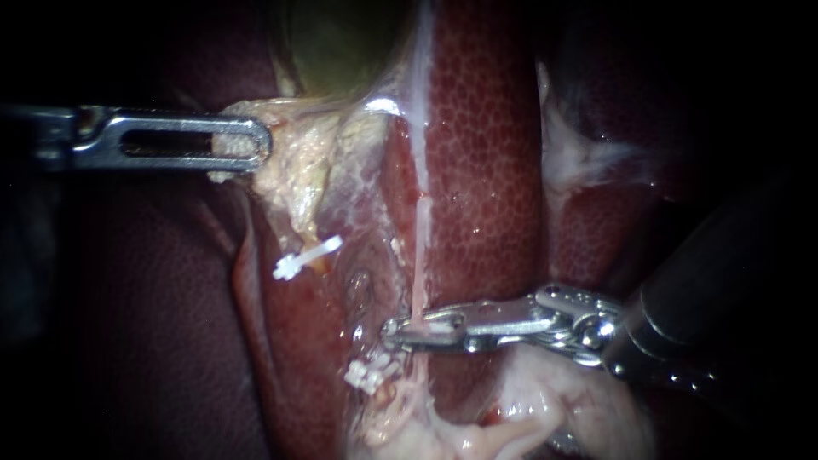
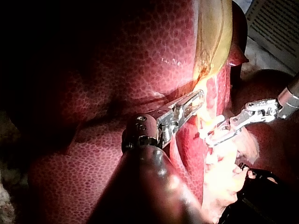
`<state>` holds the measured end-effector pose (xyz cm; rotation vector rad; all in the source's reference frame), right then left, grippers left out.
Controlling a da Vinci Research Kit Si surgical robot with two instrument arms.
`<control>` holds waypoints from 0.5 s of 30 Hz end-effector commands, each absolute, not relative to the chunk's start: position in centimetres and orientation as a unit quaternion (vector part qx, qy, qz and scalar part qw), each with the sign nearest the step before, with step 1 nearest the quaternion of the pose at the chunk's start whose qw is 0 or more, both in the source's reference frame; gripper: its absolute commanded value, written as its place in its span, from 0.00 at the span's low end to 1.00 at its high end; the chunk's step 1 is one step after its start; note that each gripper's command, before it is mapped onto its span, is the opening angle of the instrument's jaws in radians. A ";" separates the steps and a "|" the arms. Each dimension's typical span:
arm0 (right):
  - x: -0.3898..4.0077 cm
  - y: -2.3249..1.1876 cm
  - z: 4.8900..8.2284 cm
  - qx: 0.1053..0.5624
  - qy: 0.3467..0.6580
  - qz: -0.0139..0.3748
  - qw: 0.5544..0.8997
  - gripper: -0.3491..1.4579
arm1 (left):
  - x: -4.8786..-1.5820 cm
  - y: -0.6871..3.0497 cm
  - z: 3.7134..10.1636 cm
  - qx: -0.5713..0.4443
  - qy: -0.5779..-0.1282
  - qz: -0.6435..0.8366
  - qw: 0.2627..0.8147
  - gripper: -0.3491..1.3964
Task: Going back first clip right tube
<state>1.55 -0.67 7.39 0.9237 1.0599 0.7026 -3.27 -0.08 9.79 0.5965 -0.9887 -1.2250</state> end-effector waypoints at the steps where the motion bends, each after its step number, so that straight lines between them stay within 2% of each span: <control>1: 1.55 -0.67 7.39 0.415 0.477 0.316 0.707 0.00 | -3.27 -0.08 9.78 0.265 -0.438 -0.543 0.666 0.00; 9: 1.57 -0.67 7.38 0.417 0.477 0.315 0.707 0.00 | -3.27 -0.08 9.78 0.264 -0.438 -0.543 0.666 0.00; 12: 1.60 -0.66 7.36 0.399 0.494 0.289 0.717 0.25 | -3.27 -0.08 9.78 0.264 -0.438 -0.543 0.666 0.00; 15: 1.63 -0.63 7.33 0.389 0.502 0.275 0.722 0.38 | -3.27 -0.08 9.78 0.264 -0.438 -0.543 0.666 0.00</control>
